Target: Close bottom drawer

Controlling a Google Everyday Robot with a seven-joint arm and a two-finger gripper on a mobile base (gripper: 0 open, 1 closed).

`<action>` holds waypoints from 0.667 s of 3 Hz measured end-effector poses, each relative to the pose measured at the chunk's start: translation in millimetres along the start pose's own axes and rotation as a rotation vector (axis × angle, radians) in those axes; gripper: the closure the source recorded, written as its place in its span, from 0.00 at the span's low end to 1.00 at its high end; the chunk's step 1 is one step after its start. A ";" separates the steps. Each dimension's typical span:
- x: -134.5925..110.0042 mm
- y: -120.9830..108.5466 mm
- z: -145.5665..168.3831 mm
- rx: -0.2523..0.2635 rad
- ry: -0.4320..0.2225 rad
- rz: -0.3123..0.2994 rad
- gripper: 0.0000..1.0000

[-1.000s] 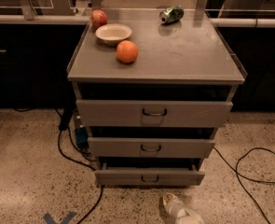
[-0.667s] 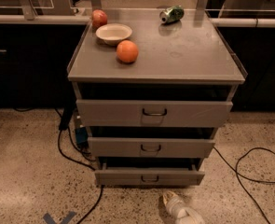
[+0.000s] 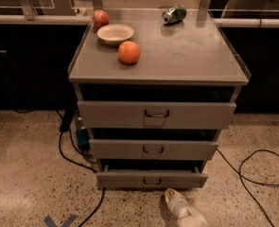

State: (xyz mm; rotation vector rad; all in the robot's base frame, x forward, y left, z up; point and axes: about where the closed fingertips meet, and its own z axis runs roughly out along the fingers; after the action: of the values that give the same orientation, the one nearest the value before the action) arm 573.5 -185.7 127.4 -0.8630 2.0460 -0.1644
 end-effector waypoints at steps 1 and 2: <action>-16.7 -15.9 32.2 0.020 -0.024 -0.076 1.00; -19.4 -17.4 37.7 0.023 -0.029 -0.089 1.00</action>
Offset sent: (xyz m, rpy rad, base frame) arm 0.0907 0.0137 -0.0073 -0.1194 -0.1046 0.0921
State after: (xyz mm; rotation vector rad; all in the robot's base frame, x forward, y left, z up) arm 618.7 -179.0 125.2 -0.9373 1.9764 -0.2233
